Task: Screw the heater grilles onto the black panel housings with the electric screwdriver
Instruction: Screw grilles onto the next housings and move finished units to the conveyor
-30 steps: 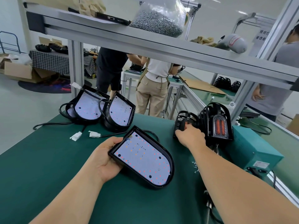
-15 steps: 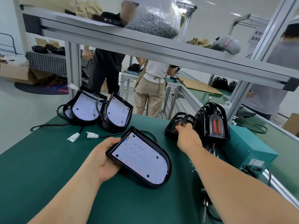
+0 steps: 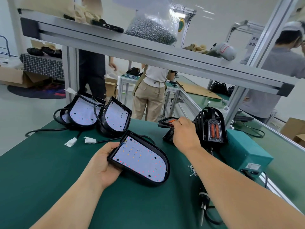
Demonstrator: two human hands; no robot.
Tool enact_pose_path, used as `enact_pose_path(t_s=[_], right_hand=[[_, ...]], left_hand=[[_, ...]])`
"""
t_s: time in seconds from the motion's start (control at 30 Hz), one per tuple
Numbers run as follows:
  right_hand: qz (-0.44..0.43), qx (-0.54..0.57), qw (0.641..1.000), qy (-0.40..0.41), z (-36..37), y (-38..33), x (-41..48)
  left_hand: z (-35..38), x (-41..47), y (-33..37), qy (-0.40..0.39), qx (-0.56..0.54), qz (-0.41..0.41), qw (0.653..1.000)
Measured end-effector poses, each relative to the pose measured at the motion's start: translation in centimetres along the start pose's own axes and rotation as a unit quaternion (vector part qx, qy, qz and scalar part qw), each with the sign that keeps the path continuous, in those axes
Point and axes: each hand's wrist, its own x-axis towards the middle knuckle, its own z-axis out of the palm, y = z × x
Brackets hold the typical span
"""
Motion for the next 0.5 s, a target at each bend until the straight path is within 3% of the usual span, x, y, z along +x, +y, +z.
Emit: enact_pose_path(t_s=[0.27,0.5], right_hand=[[0.021,0.058,0.996,0.063,-3.2,-3.1,-0.6],[-0.051,0.074,0.995,0.045,-7.1,-9.9,-3.8]], left_hand=[[1.1,-0.1,-1.8,0.009,-0.031,0.012,0.999],[1.3,-0.6,-2.5,0.003,-0.036,0.019,0.999]])
